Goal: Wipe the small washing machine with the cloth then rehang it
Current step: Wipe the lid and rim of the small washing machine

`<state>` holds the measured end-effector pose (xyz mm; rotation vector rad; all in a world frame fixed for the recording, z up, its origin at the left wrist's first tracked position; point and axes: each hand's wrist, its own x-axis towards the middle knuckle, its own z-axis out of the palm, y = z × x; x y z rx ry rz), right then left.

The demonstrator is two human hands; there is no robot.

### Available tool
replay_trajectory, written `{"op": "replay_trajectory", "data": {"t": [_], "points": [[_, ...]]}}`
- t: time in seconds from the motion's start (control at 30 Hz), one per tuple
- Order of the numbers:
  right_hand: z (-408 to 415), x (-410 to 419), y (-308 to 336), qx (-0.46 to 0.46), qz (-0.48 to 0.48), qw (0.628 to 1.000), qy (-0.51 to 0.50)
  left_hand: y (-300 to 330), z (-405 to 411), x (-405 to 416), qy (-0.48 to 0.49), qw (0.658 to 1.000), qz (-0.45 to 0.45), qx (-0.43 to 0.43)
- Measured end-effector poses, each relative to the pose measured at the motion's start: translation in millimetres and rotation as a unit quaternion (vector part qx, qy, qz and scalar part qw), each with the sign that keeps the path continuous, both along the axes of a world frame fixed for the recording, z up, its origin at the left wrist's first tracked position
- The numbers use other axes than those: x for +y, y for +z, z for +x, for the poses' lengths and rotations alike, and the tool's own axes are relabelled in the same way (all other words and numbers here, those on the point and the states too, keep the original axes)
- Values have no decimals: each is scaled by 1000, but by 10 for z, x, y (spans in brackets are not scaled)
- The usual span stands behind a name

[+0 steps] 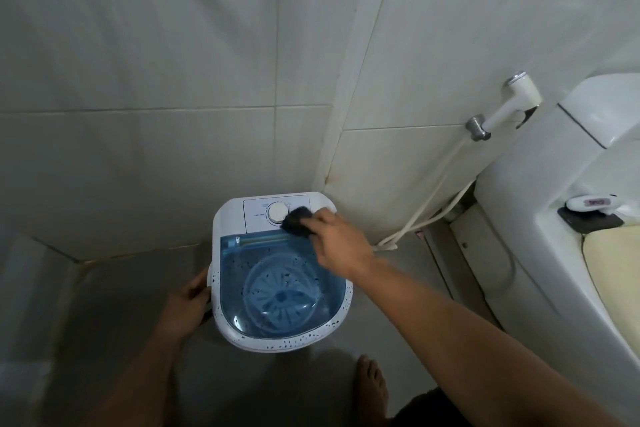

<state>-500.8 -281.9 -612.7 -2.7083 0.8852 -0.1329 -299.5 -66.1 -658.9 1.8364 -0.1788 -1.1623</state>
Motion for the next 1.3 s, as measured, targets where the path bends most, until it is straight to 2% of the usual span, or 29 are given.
{"op": "replay_trajectory", "data": {"t": [0.07,0.13,0.17,0.27,0.33,0.37,0.43,0.5,0.67,0.73,0.83,0.93,1.07,1.2,1.3], "points": [[93,-187,84,-37,0,994,-108,13,-16,-6,7,1000,5,-4],[158,-189,85,6,2,987,-164,47,-47,-5,17,1000,3,-4],[177,-114,61,39,3,989,-143,64,-58,-7,20,1000,1,-2],[109,123,-21,83,-20,996,0,84,-53,-14,20,1000,1,4],[45,-68,15,96,-37,995,1,74,-34,-12,19,1000,0,10],[28,-236,35,108,-42,992,-53,68,-33,-10,19,1000,0,11],[-35,-575,106,113,-5,967,-226,77,-31,-6,24,1000,4,16],[-98,-734,72,51,57,947,-312,82,-37,-1,23,1000,2,14],[-312,-208,-356,-79,110,968,-211,135,-44,0,20,1000,-11,16],[-591,99,-527,-123,81,968,-205,161,-52,-14,15,1000,-9,15],[-994,465,-603,-128,47,978,-155,162,-63,-29,13,1000,-7,11],[-1080,375,-502,-131,74,969,-195,162,-77,-31,19,1000,-3,10],[-588,-90,-253,-155,104,936,-300,181,-102,-48,29,999,-5,17],[-231,-2,-374,-106,108,954,-259,229,-126,-55,28,999,8,15],[-280,241,-503,-120,92,944,-292,247,-136,-62,31,999,12,19]]}}
